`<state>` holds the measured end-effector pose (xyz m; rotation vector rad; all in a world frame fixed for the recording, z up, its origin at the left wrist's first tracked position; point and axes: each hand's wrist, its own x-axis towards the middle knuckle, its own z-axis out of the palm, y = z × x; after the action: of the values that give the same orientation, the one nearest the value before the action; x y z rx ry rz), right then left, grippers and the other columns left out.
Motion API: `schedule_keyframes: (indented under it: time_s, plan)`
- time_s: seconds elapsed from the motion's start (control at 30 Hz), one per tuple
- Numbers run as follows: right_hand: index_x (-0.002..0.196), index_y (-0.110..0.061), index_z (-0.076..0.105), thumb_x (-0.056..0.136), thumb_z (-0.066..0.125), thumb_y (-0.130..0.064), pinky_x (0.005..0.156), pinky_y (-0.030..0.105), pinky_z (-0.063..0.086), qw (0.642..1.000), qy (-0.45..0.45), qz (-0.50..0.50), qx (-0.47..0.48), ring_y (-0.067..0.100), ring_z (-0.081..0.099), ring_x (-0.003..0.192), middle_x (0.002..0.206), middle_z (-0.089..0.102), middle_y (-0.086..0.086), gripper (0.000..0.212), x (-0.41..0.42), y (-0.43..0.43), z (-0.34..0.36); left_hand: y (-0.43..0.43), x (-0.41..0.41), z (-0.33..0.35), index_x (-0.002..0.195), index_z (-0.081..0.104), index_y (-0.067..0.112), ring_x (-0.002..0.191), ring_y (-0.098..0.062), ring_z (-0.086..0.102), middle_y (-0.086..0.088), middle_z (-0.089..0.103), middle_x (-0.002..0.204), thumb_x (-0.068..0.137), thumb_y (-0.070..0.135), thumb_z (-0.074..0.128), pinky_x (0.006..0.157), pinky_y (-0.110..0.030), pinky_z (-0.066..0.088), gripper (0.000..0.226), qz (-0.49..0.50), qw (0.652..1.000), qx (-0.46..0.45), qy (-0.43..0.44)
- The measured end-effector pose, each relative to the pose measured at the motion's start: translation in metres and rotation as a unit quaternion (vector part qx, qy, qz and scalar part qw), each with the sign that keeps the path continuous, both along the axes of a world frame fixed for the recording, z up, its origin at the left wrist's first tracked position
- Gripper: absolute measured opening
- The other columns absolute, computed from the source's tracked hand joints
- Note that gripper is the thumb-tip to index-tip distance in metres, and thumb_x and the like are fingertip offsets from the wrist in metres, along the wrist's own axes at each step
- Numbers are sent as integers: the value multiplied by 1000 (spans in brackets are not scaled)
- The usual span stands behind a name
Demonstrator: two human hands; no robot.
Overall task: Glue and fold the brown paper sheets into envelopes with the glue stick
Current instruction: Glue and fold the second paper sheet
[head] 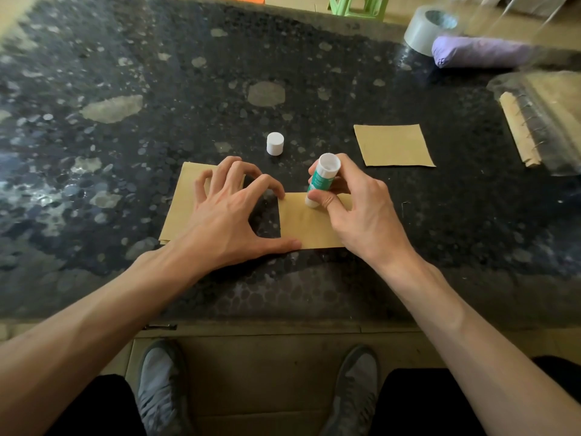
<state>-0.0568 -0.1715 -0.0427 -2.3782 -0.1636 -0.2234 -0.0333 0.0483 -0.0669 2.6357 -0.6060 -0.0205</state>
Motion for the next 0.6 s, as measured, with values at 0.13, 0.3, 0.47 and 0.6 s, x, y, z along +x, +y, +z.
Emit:
schedule_keyframes:
  time_s: [0.13,0.3,0.47,0.6]
  plan:
    - [120,-17,60,98,72,-24,89,14,51,1000,5,-3,7,8,66,104,112,71,-5,26,0,-1,-1,0,0,0,123,53,45,147,-18,19,10,38,132,58,100,50,119,-49,12,86,-2,1000,-2,3]
    - [121,-16,60,99,70,-17,86,2,44,1000,12,-3,9,3,63,105,112,70,-8,24,-2,-3,0,0,0,1,122,53,46,147,-18,21,10,38,131,58,99,52,118,-48,12,84,-3,1000,-7,0]
    - [121,-17,60,99,71,-19,86,-1,42,1000,17,-8,6,-1,60,105,112,67,-11,25,-3,-5,1,0,-1,0,123,53,45,146,-16,20,11,38,132,59,98,53,118,-47,12,84,-4,1000,-7,-3]
    - [123,-19,60,98,71,-20,88,1,44,1000,17,-11,5,1,62,106,114,68,-10,27,-4,-7,1,0,-1,0,123,53,45,145,-16,20,11,37,131,59,98,54,117,-46,12,83,-4,1000,-7,-3]
